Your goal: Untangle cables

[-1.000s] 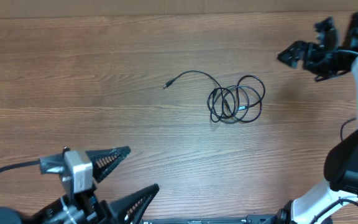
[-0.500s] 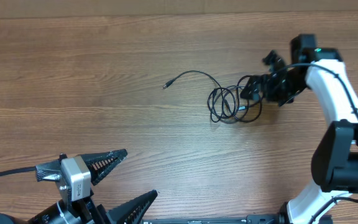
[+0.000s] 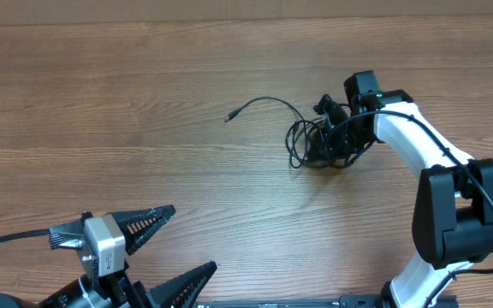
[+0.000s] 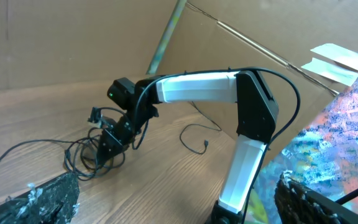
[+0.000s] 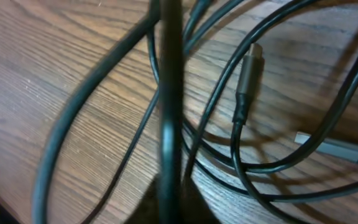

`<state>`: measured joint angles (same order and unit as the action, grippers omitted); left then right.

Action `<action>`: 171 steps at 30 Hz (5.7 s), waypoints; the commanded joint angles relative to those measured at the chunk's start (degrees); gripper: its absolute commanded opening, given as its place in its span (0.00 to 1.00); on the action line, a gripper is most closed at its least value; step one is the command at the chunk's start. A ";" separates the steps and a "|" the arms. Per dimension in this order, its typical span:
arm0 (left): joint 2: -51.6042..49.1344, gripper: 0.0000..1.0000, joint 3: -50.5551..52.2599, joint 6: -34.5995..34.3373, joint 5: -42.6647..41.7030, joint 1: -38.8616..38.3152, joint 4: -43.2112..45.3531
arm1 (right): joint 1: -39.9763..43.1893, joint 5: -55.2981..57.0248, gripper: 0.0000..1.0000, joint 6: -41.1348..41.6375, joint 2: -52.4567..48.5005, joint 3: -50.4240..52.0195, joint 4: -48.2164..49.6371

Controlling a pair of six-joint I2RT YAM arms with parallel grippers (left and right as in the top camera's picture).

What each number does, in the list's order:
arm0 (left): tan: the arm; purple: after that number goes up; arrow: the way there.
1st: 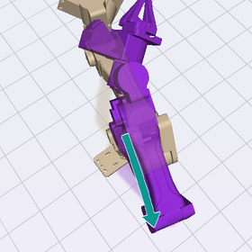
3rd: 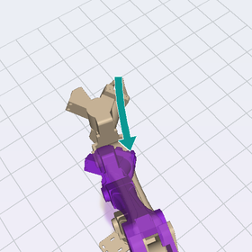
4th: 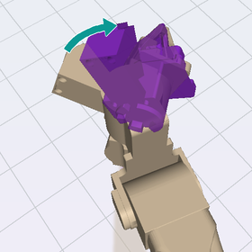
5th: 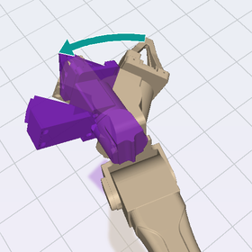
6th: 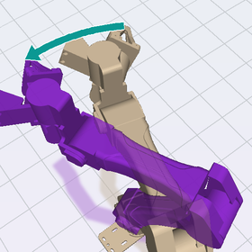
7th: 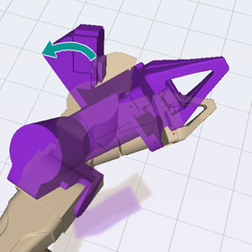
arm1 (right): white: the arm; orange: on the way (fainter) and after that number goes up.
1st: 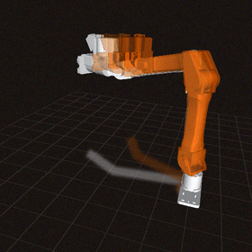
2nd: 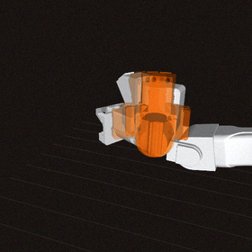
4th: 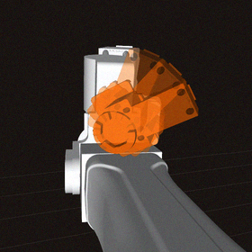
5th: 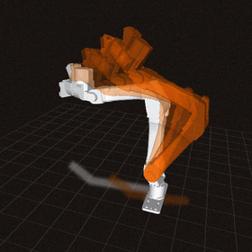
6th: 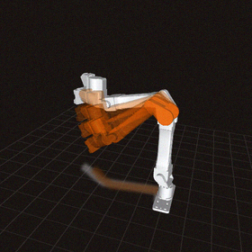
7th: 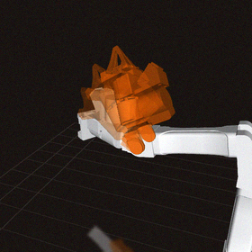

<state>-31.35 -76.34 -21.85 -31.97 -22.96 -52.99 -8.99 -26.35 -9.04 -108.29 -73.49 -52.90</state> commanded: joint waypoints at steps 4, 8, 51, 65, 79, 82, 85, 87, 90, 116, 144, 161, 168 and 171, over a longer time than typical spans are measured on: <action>-0.09 1.00 -1.07 1.51 -0.72 -0.31 -0.85 | 0.26 -1.36 0.04 3.45 0.42 0.66 1.22; -0.09 1.00 -1.07 1.51 -0.66 -0.31 -0.81 | 0.24 -3.76 0.04 3.41 0.42 0.63 1.07; -0.15 1.00 -0.87 0.63 12.24 -0.31 -1.62 | -9.84 -15.04 0.04 1.11 2.99 -81.94 -42.36; -1.53 1.00 1.99 -1.11 14.29 -0.31 -3.80 | -9.03 7.65 0.04 9.09 3.23 -86.38 -27.50; -1.53 0.99 1.99 -1.09 11.02 -0.31 -3.69 | 15.54 17.31 0.04 11.21 1.18 -84.15 -17.88; -1.55 1.00 1.99 -1.11 11.04 -0.31 -3.30 | 23.32 15.47 0.04 11.19 -0.35 -82.05 -16.59; -1.55 0.99 1.99 -1.51 10.99 -0.31 -2.38 | 31.47 11.19 0.04 11.15 -3.17 -80.06 -15.23; -1.55 0.99 1.99 -2.23 11.02 -0.31 -1.77 | 36.35 10.82 0.04 11.08 -5.49 -79.43 -14.82; -1.60 0.99 1.99 -2.38 11.02 -0.31 -0.79 | 43.98 10.82 0.04 10.49 -9.88 -79.43 -14.45; -1.64 1.00 1.99 -3.87 12.07 -0.31 0.59 | 56.46 -18.10 1.00 14.36 -10.93 -79.54 -8.92; -1.62 1.00 1.92 -2.12 20.50 -0.31 -2.64 | -2.93 4.48 1.00 14.80 -9.11 -79.54 -34.40; -1.51 1.00 -2.25 -10.38 24.79 -0.31 -4.24 | -25.64 29.66 1.00 20.22 8.46 -79.47 -44.13; -1.57 0.99 -3.23 -13.33 37.42 -0.31 -10.95 | -31.21 36.41 1.00 24.28 15.30 -79.47 -44.13; -1.57 1.00 -2.86 -12.76 39.01 -0.31 -14.69 | -31.56 35.67 1.00 24.17 17.03 -79.47 -44.13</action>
<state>-32.56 -79.11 -33.56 1.50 -22.96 -66.57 -40.05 6.92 13.69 -91.35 -152.73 -97.12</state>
